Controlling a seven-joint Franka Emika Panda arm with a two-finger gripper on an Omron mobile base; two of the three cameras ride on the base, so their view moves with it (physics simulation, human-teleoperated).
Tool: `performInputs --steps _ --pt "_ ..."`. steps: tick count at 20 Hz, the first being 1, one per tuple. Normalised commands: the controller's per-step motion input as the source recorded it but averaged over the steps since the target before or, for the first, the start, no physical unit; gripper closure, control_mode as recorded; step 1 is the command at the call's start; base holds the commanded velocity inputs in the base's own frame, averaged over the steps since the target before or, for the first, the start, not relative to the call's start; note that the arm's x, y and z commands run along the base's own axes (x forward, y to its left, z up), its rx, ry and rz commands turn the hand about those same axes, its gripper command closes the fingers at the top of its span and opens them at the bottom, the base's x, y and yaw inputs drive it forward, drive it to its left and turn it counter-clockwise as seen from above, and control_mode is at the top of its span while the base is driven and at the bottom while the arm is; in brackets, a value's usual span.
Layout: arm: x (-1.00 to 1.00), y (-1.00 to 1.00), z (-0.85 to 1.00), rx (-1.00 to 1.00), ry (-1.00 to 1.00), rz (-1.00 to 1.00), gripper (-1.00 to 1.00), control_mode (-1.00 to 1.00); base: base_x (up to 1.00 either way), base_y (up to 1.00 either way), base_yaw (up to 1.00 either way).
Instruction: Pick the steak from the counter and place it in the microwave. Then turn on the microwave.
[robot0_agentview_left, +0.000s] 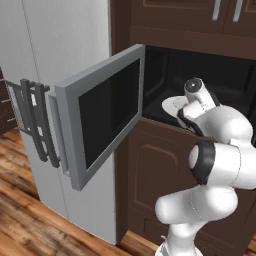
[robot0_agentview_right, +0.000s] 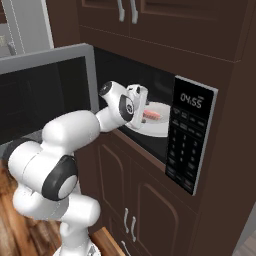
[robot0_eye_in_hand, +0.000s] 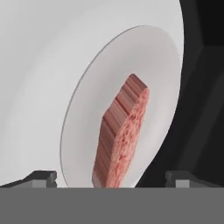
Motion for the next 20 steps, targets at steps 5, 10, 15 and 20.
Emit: performInputs --steps 5,10,15,20 --pt "-0.46 0.03 0.08 0.00 -0.07 0.00 -1.00 -1.00 0.00 0.00 0.00" --pt "-0.58 0.18 0.18 -0.01 -0.10 0.00 -1.00 -1.00 0.00 0.00 0.00" --pt "-0.54 0.25 0.27 0.00 -0.09 0.00 -1.00 -1.00 0.00 0.00 0.00" --pt "-0.53 0.24 0.31 0.00 -0.01 0.00 -1.00 -1.00 0.00 0.00 0.00"
